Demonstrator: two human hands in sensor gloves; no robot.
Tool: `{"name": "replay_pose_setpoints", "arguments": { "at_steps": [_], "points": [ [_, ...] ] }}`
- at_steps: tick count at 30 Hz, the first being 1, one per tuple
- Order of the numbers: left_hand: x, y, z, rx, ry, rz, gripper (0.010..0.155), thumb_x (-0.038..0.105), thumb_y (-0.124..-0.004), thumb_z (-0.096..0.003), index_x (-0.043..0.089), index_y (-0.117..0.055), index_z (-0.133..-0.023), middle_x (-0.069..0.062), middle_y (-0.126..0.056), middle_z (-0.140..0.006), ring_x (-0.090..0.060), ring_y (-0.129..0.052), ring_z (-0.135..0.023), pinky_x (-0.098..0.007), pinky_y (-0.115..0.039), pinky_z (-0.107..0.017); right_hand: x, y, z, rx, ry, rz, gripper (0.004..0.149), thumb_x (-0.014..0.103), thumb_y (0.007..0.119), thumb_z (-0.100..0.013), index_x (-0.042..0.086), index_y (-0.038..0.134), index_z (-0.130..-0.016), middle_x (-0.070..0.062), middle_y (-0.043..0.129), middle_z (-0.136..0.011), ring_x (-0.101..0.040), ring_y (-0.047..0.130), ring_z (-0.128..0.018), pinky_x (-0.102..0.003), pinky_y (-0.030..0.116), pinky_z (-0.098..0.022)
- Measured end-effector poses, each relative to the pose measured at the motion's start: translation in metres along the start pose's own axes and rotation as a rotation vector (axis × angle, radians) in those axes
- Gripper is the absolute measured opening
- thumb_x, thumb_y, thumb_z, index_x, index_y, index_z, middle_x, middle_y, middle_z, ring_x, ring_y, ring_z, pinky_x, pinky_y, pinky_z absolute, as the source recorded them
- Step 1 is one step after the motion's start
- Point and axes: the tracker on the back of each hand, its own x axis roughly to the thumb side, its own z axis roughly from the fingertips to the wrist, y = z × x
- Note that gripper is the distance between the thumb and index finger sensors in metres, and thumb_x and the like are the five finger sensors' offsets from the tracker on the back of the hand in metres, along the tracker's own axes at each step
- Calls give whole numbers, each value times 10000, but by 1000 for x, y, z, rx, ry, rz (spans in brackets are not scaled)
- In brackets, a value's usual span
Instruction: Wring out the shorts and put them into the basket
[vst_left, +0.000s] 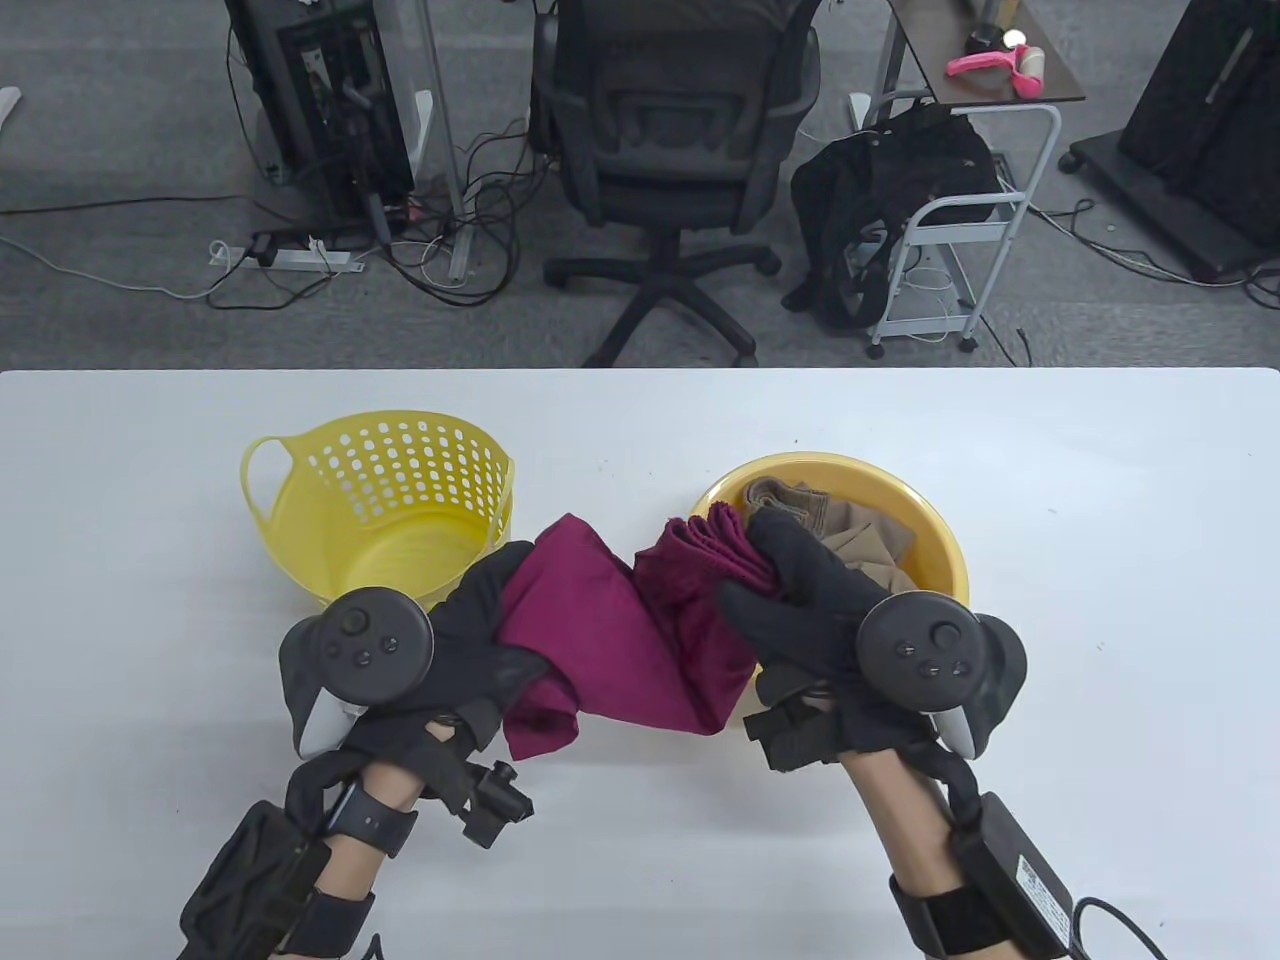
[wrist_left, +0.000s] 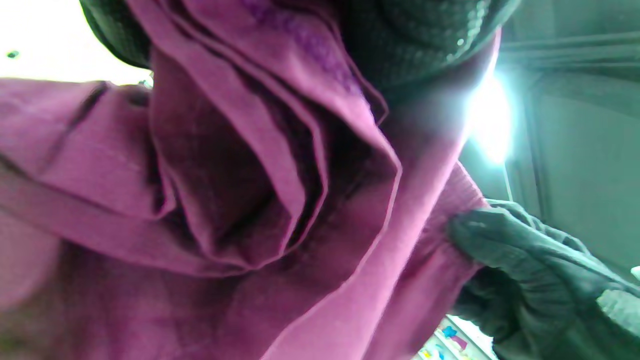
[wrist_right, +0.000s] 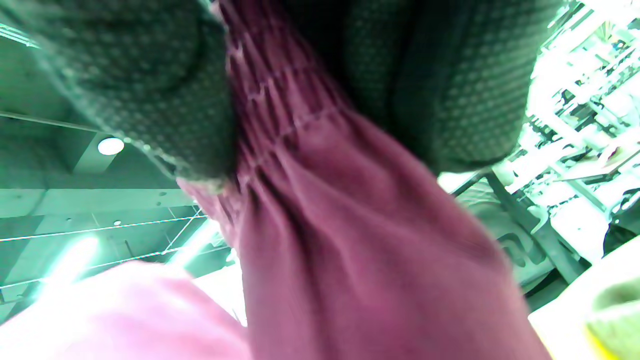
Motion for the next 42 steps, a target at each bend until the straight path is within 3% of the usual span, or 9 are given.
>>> {"name": "replay_pose_setpoints", "arguments": {
  "at_steps": [9,18,22,26,28,32,37,42],
  "points": [
    [14,-25,-6,-13,-51,65,709,300,-866,-542,94,-474,-1096,-104,-852,-892,-437,-892,-828,-673,-668,-618,9,19,10,-10,4,-3,645,438,976,-422,18,789,-875,-205,954,-713,-308,1117,-478,-315,1019,-317],
    [18,-43,-6,9,-72,23,680,356,-791,-576,99,-457,-1109,-122,-809,-929,-443,-869,-829,-628,-711,-603,14,29,14,24,25,-76,642,426,945,-448,-4,769,-892,-233,938,-727,-327,1108,-495,-327,1016,-330],
    [17,-48,-5,-20,-86,21,716,394,-739,-588,93,-371,-1123,-256,-544,-1106,-483,-771,-895,-639,-666,-628,10,31,14,45,68,-158,639,415,933,-462,-13,757,-902,-253,920,-746,-356,1095,-513,-353,1006,-347],
    [16,-57,-6,-124,-131,56,841,476,-678,-589,39,-201,-1127,-355,-272,-1178,-633,-486,-1029,-705,-551,-665,5,31,15,60,106,-213,632,402,925,-472,-20,749,-909,-264,907,-761,-376,1082,-532,-372,997,-362],
    [17,-61,-5,-140,-142,51,918,504,-708,-575,25,-141,-1113,-404,-139,-1167,-702,-316,-1049,-742,-500,-675,3,31,16,68,112,-231,630,400,925,-473,-19,748,-910,-261,907,-763,-380,1078,-542,-377,995,-367],
    [18,-63,-6,-154,-163,8,1132,552,-812,-523,-5,9,-1066,-420,-20,-1141,-734,-222,-1040,-765,-440,-687,-1,32,17,103,122,-299,624,399,920,-479,-15,747,-913,-264,901,-772,-386,1072,-551,-385,990,-375],
    [19,-64,-8,-136,-171,-12,1273,521,-906,-475,-32,97,-1031,-406,-26,-1146,-712,-277,-1059,-749,-453,-695,-3,34,19,163,95,-368,618,398,914,-486,-7,744,-920,-265,887,-792,-398,1060,-575,-398,982,-391],
    [20,-66,-8,-82,-166,-38,1327,490,-990,-414,-38,49,-1049,-404,-124,-1158,-691,-401,-1062,-749,-497,-683,-1,39,21,227,82,-432,614,398,896,-500,-14,737,-927,-283,866,-809,-436,1032,-606,-429,968,-409]
  ]
}}
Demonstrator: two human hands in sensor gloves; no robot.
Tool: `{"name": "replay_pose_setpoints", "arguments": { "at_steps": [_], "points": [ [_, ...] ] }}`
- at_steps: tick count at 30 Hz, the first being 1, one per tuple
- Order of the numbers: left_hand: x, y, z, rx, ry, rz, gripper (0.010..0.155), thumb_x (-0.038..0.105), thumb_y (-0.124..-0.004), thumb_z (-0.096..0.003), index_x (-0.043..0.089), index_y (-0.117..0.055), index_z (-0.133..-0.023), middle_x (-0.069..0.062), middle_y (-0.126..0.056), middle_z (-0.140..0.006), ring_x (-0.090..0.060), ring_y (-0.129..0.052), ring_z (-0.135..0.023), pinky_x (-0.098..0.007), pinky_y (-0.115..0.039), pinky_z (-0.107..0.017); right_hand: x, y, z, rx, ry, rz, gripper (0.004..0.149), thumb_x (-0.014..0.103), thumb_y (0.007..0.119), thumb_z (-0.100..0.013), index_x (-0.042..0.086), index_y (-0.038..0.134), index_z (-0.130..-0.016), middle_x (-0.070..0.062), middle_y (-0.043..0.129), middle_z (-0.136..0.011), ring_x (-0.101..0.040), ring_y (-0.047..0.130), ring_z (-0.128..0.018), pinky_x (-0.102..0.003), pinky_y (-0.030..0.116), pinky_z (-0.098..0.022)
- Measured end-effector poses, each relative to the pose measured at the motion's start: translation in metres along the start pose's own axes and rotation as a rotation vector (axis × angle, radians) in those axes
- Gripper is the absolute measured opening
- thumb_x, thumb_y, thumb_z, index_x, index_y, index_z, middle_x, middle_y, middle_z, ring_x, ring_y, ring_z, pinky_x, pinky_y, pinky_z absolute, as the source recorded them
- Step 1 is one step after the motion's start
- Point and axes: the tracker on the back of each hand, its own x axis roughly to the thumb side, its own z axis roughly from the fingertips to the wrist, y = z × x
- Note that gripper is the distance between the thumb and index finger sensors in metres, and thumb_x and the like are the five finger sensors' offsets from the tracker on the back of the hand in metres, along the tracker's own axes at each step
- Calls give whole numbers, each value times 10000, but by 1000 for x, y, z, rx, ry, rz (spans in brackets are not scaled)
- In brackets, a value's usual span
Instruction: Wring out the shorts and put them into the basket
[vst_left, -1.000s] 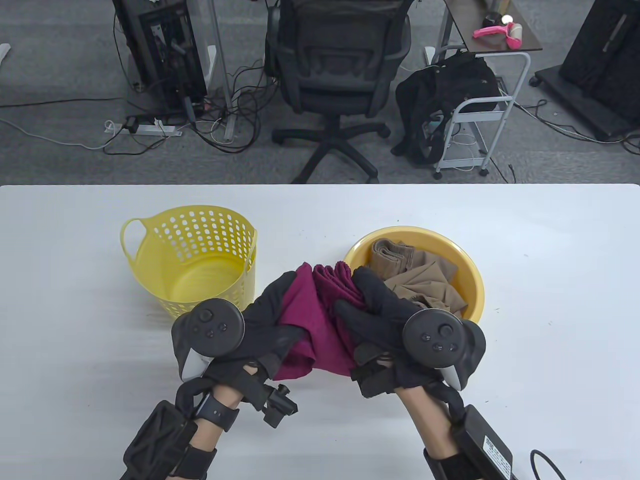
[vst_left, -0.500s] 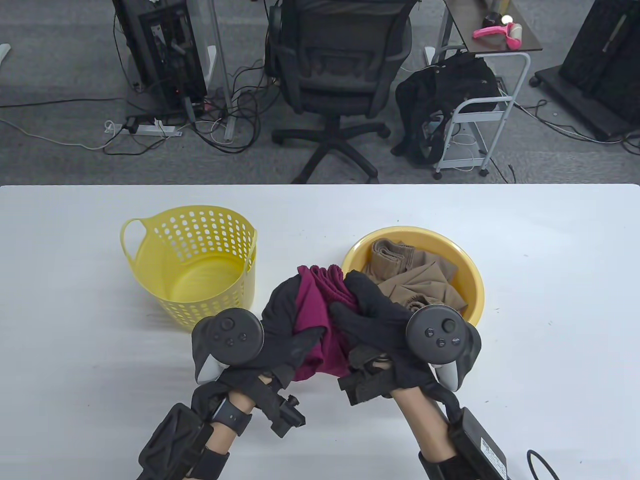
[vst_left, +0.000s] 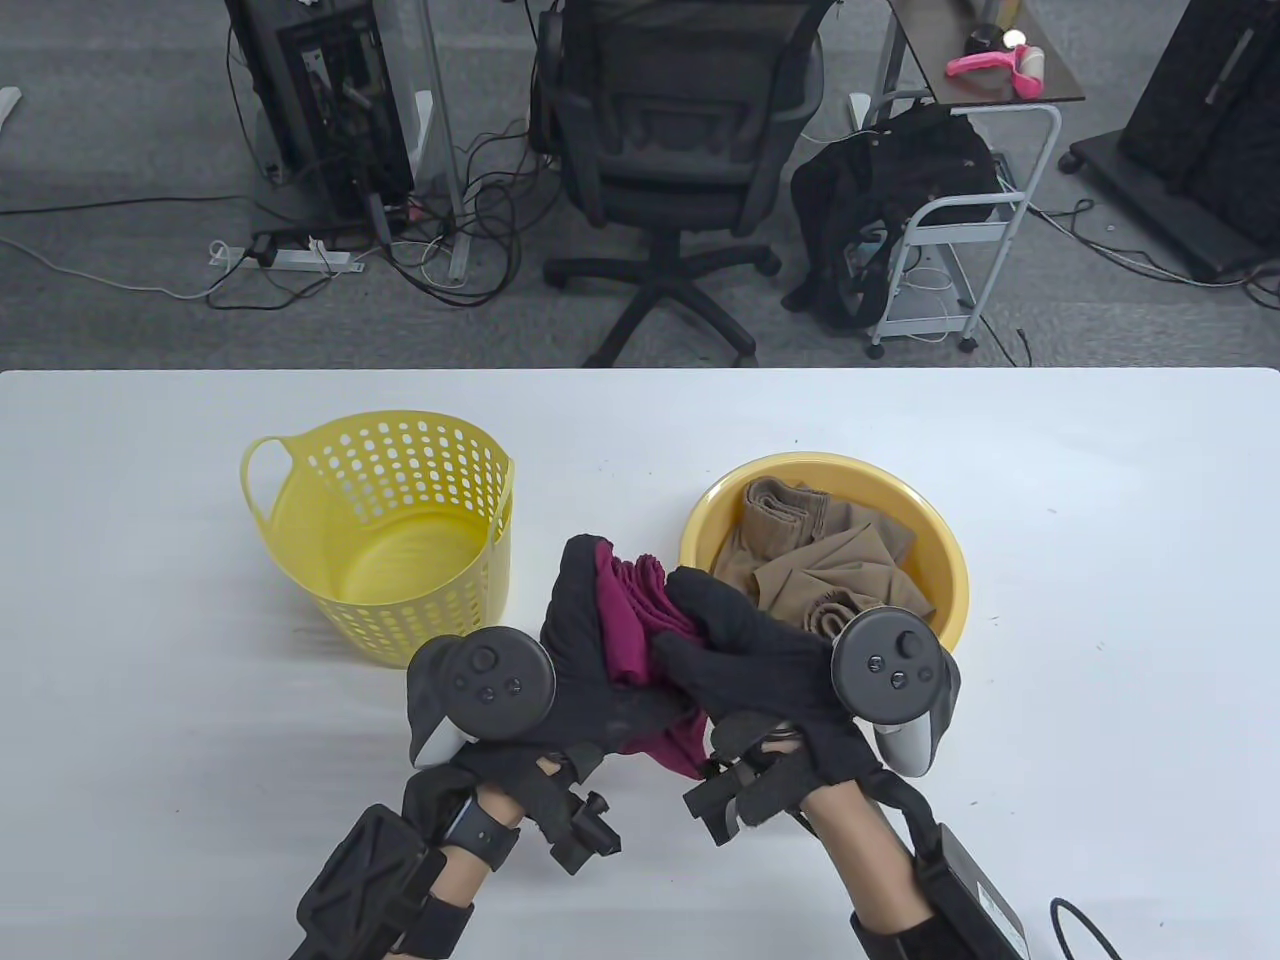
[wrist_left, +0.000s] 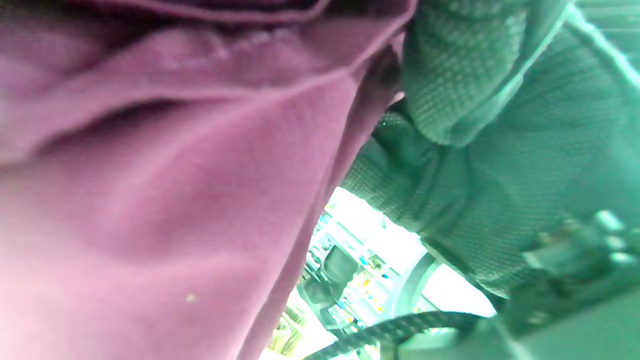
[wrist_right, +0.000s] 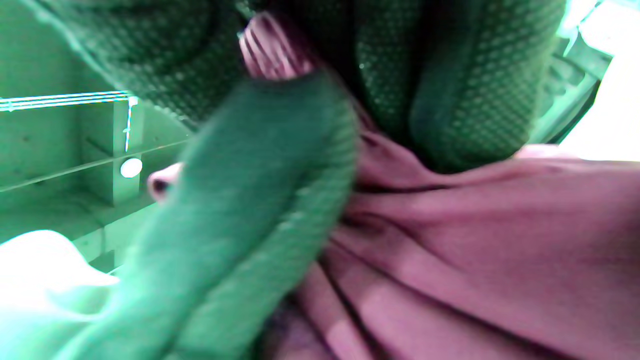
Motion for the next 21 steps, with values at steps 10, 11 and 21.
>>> {"name": "replay_pose_setpoints", "arguments": {
  "at_steps": [10,11,21],
  "points": [
    [-4,7,1,87,33,-58,1256,535,-1039,-370,14,-148,-1085,-320,-385,-1151,-619,-681,-1007,-728,-610,-647,1,10,-1,69,-53,-11,586,432,886,-508,33,765,-921,-270,840,-852,-467,979,-679,-511,894,-472],
    [-5,8,1,92,33,-70,1250,548,-1036,-367,23,-159,-1088,-307,-402,-1150,-604,-698,-1003,-720,-618,-647,1,11,-2,82,-58,-15,586,433,877,-512,31,764,-923,-274,835,-857,-472,972,-685,-525,877,-485],
    [-8,13,4,137,7,-19,980,481,-1042,-440,148,-372,-1072,-199,-618,-1097,-490,-838,-956,-673,-693,-641,-2,11,-5,121,-86,-61,528,456,814,-542,79,788,-911,-247,822,-871,-467,920,-733,-591,781,-539]
  ]
}}
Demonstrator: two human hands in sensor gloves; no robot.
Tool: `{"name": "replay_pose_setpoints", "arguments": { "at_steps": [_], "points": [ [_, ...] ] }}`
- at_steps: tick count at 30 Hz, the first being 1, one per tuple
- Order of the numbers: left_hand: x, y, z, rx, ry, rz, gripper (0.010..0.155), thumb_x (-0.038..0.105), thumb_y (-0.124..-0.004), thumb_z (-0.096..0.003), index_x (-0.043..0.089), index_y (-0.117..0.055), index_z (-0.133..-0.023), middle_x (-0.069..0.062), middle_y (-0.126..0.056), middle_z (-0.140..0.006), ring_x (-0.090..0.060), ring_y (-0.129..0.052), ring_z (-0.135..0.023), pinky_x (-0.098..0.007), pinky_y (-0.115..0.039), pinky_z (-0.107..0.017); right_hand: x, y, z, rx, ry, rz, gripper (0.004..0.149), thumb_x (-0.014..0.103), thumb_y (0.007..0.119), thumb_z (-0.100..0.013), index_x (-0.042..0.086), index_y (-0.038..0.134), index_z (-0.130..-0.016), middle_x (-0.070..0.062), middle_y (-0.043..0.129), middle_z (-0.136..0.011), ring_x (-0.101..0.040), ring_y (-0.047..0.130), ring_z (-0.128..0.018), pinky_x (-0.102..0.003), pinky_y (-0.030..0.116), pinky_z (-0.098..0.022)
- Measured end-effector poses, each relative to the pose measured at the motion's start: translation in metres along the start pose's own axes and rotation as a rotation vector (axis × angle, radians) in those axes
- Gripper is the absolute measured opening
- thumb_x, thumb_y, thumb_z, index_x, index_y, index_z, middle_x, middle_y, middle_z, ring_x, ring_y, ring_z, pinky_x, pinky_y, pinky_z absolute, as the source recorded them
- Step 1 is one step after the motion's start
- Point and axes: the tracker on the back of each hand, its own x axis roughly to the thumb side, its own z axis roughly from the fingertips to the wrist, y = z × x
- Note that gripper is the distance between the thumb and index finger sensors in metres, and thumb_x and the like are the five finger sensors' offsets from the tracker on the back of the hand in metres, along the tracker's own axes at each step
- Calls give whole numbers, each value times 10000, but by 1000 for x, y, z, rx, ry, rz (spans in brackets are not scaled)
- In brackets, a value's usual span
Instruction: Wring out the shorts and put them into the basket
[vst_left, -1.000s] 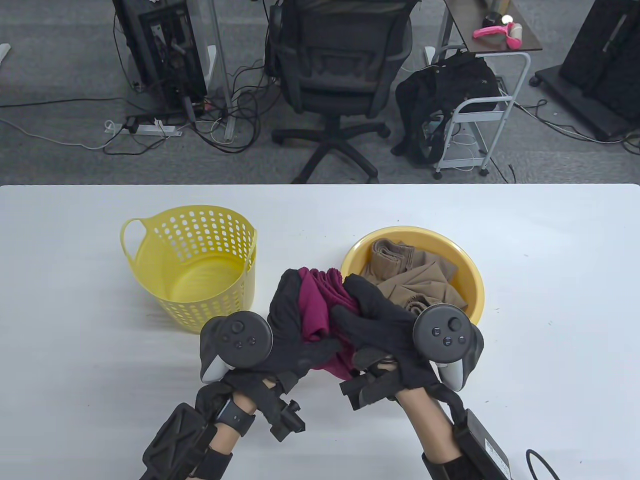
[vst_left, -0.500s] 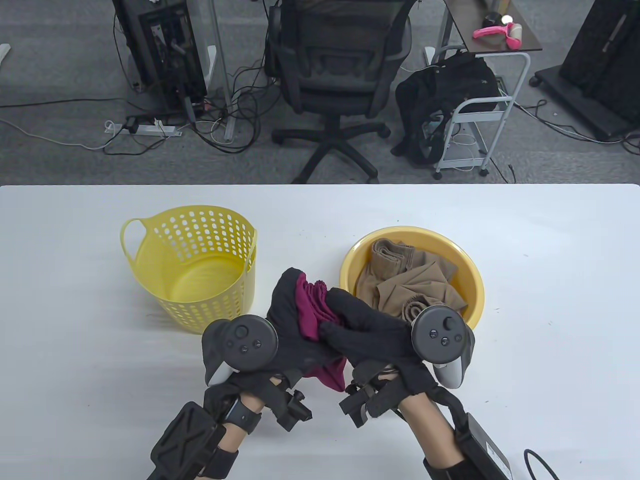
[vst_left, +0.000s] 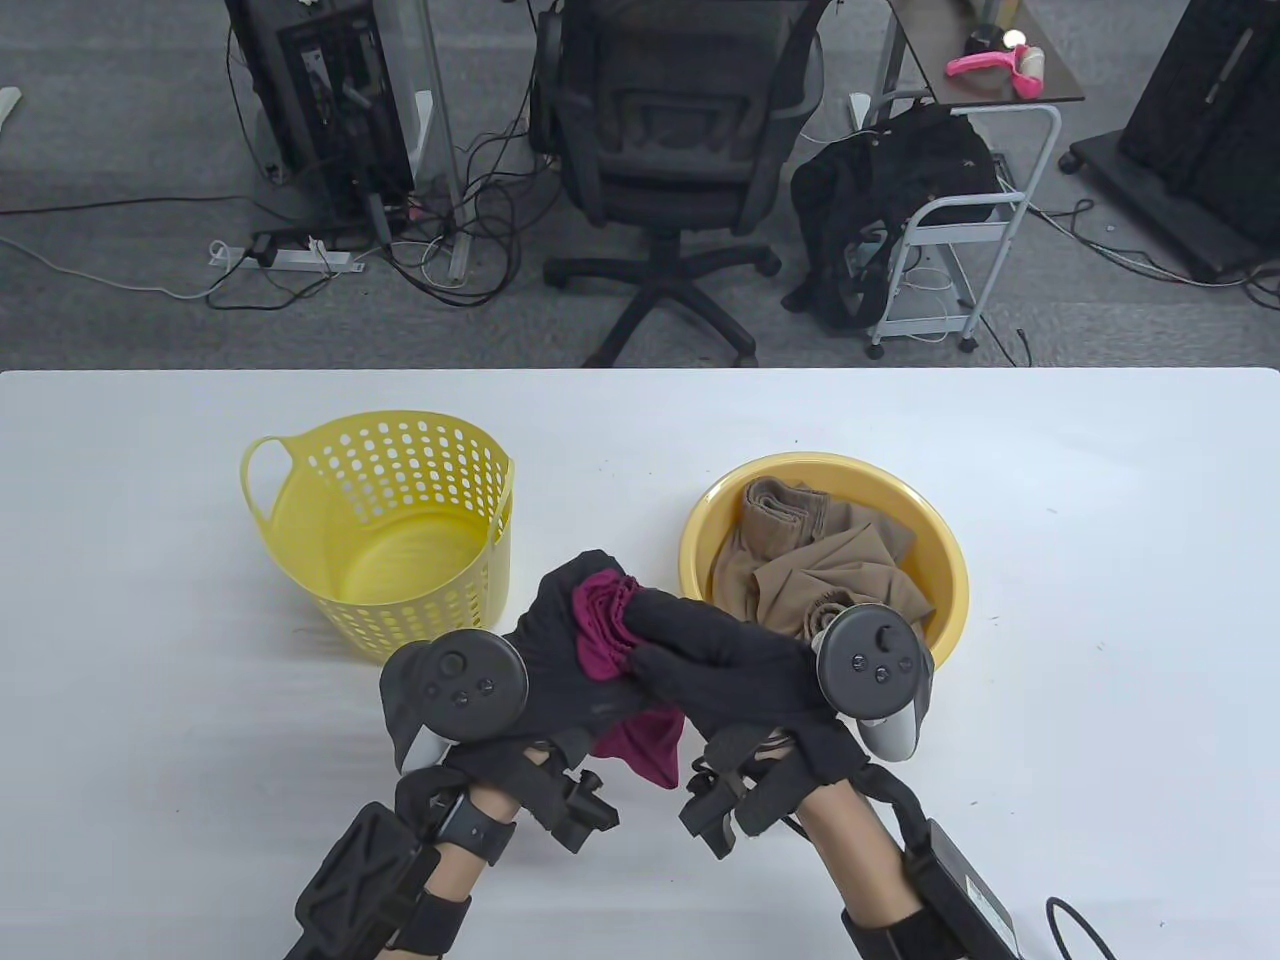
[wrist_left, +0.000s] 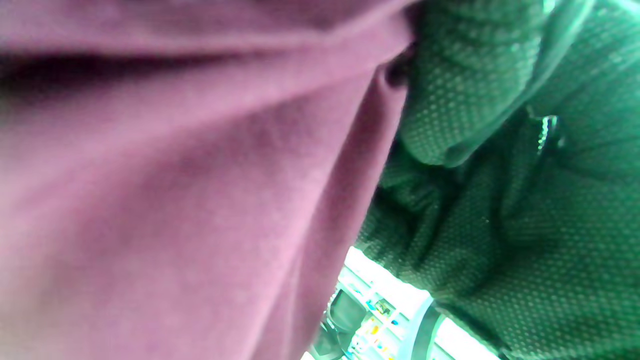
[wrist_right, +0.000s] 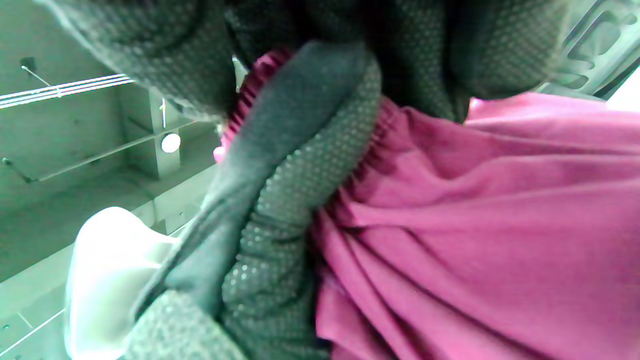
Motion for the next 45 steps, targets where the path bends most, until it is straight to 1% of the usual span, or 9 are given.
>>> {"name": "replay_pose_setpoints", "arguments": {
  "at_steps": [4,11,20,27,33,35,37,41,45],
  "points": [
    [0,3,0,3,-4,7,854,448,-1028,-474,180,-451,-1045,-164,-702,-1053,-429,-909,-904,-649,-731,-630,-4,-4,1,-11,17,-30,507,460,808,-546,113,790,-915,-219,841,-867,-452,934,-721,-588,786,-536],
    [-4,9,2,6,6,40,769,435,-992,-506,197,-486,-1035,-147,-729,-1039,-416,-925,-884,-648,-739,-620,-12,-12,3,-52,45,-48,520,478,800,-550,134,773,-938,-206,839,-884,-457,929,-723,-590,783,-536],
    [-8,28,10,38,-37,315,718,445,-994,-498,256,-540,-1021,-109,-764,-1033,-386,-939,-875,-637,-745,-624,-40,-32,3,-51,165,-69,651,592,744,-537,149,714,-1013,-266,707,-998,-562,751,-857,-659,690,-585],
    [-6,45,12,29,-165,541,712,446,-1006,-476,283,-568,-1013,-94,-784,-1032,-378,-942,-882,-644,-747,-631,-65,-36,3,-57,252,-198,767,694,681,-518,156,645,-1064,-287,642,-1040,-608,689,-882,-676,684,-585],
    [-8,48,9,-25,-271,677,712,446,-1013,-462,291,-583,-1008,-92,-794,-1032,-376,-949,-884,-645,-751,-636,-79,-19,1,23,348,-369,821,742,560,-509,170,592,-1098,-309,589,-1068,-650,659,-875,-682,678,-586],
    [-9,45,8,-30,-292,742,710,440,-1017,-458,290,-591,-1006,-95,-799,-1030,-379,-953,-883,-646,-751,-637,-82,-12,1,70,365,-415,839,753,547,-503,173,569,-1109,-315,575,-1072,-661,647,-875,-689,675,-585],
    [-9,43,7,-44,-319,790,710,440,-1019,-454,295,-594,-1004,-93,-800,-1033,-380,-956,-884,-645,-750,-639,-84,-2,1,133,374,-463,869,775,527,-498,175,533,-1126,-321,555,-1082,-673,646,-871,-690,680,-583],
    [-11,40,4,-59,-340,824,707,436,-1022,-450,299,-602,-1002,-94,-803,-1034,-384,-957,-887,-642,-751,-642,-84,20,2,337,384,-617,972,834,538,-481,167,374,-1167,-350,442,-1117,-725,593,-873,-725,678,-572],
    [-15,39,2,-48,-335,840,702,434,-1023,-449,306,-606,-1000,-93,-802,-1038,-382,-955,-894,-638,-749,-646,-80,38,6,494,366,-742,1071,870,553,-470,123,217,-1161,-375,351,-1127,-755,557,-880,-747,691,-557]
  ]
}}
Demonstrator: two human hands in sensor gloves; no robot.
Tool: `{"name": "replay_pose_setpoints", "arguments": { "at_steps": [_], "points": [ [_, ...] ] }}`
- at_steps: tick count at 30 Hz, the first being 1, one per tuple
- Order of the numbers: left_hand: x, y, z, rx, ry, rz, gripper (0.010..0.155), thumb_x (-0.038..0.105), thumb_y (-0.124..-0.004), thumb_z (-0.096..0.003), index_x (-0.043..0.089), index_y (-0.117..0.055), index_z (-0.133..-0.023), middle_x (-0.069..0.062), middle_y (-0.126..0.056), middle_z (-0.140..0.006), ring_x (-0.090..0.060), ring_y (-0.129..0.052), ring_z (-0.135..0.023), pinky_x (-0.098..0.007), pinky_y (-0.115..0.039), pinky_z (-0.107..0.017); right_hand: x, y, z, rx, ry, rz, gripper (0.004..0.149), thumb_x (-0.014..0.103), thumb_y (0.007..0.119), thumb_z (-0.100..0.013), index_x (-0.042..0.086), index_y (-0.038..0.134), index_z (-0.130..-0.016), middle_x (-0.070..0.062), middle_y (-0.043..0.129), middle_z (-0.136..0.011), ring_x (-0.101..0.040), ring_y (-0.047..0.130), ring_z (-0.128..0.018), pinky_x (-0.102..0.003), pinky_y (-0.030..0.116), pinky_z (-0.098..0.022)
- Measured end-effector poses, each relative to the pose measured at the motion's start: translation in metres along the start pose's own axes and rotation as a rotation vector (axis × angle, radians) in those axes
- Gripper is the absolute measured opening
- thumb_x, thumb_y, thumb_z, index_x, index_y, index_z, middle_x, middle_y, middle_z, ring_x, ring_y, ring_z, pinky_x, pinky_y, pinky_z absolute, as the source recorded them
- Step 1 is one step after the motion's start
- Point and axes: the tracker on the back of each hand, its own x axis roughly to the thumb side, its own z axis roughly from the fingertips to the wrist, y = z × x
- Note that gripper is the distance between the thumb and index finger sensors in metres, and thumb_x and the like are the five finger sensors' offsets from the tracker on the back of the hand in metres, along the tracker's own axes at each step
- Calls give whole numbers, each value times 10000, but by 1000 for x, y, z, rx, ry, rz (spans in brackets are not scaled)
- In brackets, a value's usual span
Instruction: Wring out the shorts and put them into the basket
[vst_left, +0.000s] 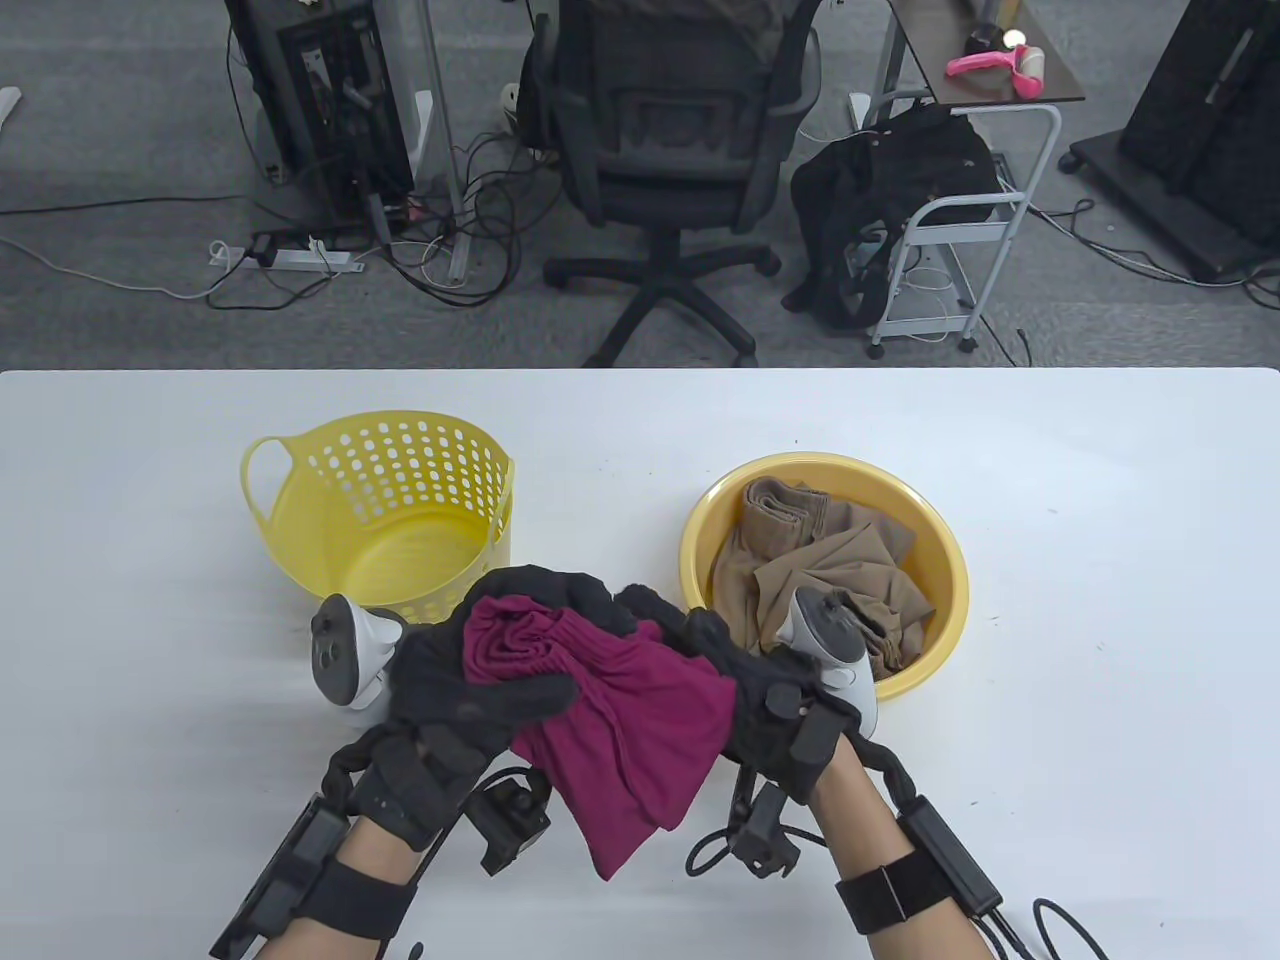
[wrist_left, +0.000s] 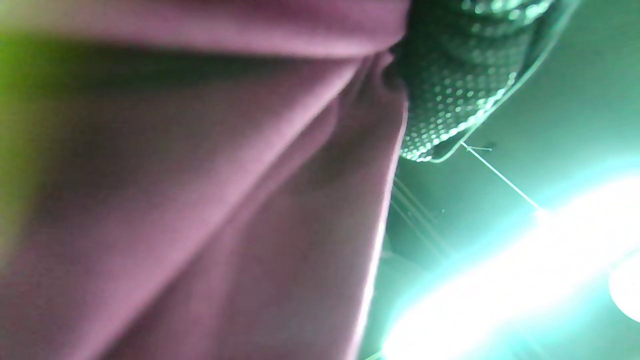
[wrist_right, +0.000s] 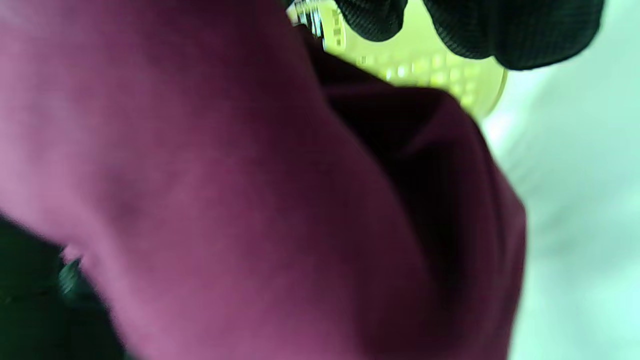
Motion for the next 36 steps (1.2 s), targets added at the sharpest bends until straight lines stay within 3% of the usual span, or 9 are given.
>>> {"name": "replay_pose_setpoints", "arguments": {
  "at_steps": [6,10,16,23,36],
  "points": [
    [-7,2,-1,0,22,-37,700,428,-1026,-448,313,-608,-997,-89,-792,-1049,-384,-948,-904,-630,-742,-654,-9,16,-5,252,9,-64,1199,900,613,-460,88,-14,-1082,-400,185,-1118,-777,521,-891,-716,733,-564],
    [-10,1,-3,-5,35,-70,701,420,-1028,-448,317,-606,-998,-90,-780,-1060,-390,-933,-918,-628,-732,-661,-12,21,-6,329,2,-101,1275,879,707,-451,67,-90,-1027,-415,146,-1095,-760,564,-888,-663,768,-566],
    [-12,1,-3,-3,53,-95,703,418,-1029,-448,320,-604,-999,-103,-769,-1072,-404,-926,-930,-628,-722,-666,-12,20,-6,317,-18,-73,1297,854,751,-445,32,-46,-1054,-398,210,-1103,-627,696,-878,-539,791,-567],
    [-10,-4,-4,-26,67,-137,703,416,-1027,-449,323,-601,-1001,-108,-752,-1087,-417,-893,-956,-636,-694,-678,-12,16,-4,293,9,-5,1271,804,824,-426,-23,124,-1089,-338,439,-1074,-477,830,-773,-414,821,-524],
    [-5,-10,-4,-82,92,-270,706,427,-1017,-452,335,-589,-1005,-114,-714,-1111,-436,-832,-988,-658,-652,-689,-6,9,4,235,35,86,1152,742,888,-412,-28,343,-1075,-249,681,-954,-359,906,-667,-328,840,-445]
  ]
}}
